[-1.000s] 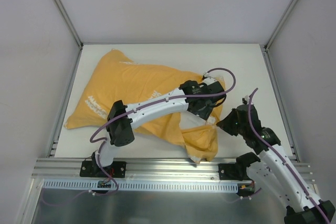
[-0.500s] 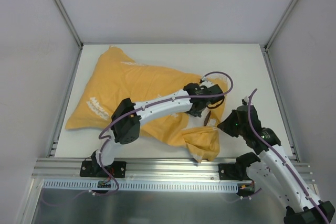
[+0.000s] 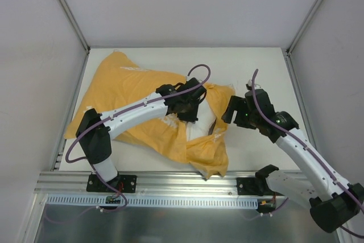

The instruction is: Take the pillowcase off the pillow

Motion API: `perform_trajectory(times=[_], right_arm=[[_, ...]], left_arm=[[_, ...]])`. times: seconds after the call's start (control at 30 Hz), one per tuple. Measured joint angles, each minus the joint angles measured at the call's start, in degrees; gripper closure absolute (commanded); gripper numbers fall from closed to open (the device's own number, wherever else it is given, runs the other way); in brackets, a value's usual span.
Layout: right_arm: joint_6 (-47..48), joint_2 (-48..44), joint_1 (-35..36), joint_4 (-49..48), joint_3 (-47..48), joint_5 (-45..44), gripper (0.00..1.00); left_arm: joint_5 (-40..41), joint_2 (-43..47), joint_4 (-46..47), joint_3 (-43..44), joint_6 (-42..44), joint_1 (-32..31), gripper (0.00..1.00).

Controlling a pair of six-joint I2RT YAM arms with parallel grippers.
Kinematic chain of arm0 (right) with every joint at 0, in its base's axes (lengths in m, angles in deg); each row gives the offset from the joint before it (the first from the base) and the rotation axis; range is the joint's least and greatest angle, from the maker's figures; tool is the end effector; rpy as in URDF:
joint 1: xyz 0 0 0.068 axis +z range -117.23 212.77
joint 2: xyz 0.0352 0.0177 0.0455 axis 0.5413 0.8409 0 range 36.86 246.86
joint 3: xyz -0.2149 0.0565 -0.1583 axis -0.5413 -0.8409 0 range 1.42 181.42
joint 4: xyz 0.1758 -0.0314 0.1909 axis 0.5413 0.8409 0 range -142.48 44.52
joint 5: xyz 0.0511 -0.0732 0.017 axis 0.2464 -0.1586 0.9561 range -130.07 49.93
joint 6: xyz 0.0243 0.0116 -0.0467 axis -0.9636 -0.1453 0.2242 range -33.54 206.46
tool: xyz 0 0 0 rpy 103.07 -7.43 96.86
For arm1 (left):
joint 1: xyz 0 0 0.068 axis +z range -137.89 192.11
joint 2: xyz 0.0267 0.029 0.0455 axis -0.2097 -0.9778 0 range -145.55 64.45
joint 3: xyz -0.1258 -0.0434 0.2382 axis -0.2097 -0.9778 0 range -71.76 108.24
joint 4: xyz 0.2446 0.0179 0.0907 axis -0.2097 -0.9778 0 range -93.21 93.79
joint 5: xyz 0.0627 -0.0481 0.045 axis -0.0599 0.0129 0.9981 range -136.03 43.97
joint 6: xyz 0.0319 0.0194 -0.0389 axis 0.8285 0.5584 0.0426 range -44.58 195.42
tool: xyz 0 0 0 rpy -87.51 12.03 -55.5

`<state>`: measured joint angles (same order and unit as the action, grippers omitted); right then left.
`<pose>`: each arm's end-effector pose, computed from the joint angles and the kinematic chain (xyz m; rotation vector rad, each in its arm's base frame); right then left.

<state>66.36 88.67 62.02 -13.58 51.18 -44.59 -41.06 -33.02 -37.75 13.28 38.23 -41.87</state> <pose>0.1640 0.0887 0.3004 -0.1427 2.3045 0.3570 0.2208 -0.2981 0.2926 0.3419 2.5702 -0.5233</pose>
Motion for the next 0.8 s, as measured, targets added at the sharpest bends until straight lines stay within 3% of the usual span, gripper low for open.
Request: perform_trajectory(times=[0.17, 0.23, 0.33, 0.43, 0.47, 0.6, 0.8], right_arm=[[2.49, 8.24, 2.82, -3.15, 6.32, 0.22, 0.17], [3.37, 11.72, 3.91, -4.17, 8.59, 0.87, 0.23], [4.5, 16.68, 4.44, -5.68, 11.19, 0.9, 0.35], [5.33, 20.52, 3.96, -6.69, 12.35, 0.46, 0.55], [5.51, 21.51, 3.52, -7.02, 12.39, 0.57, 0.67], [5.79, 24.61, 0.15, -7.87, 12.39, 0.96, 0.97], [5.25, 26.38, -4.87, -9.09, 12.37, 2.32, 0.99]], left_arm=[[-1.01, 0.11, 0.76, -0.76, -1.05, 0.04, 1.0], [-1.05, 0.48, 0.98, -1.16, -1.29, 0.02, 1.0], [-1.36, 1.29, 1.05, -1.68, -1.64, 0.04, 1.0], [-1.66, 2.71, 1.05, -2.51, -2.03, 0.02, 1.0], [-1.84, 3.28, 0.9, -2.8, -2.12, 0.02, 1.0], [-2.32, 5.95, 0.48, -3.87, -2.27, 0.0, 1.0], [-2.86, 10.34, 0.44, -5.64, -2.58, 0.02, 1.0]])
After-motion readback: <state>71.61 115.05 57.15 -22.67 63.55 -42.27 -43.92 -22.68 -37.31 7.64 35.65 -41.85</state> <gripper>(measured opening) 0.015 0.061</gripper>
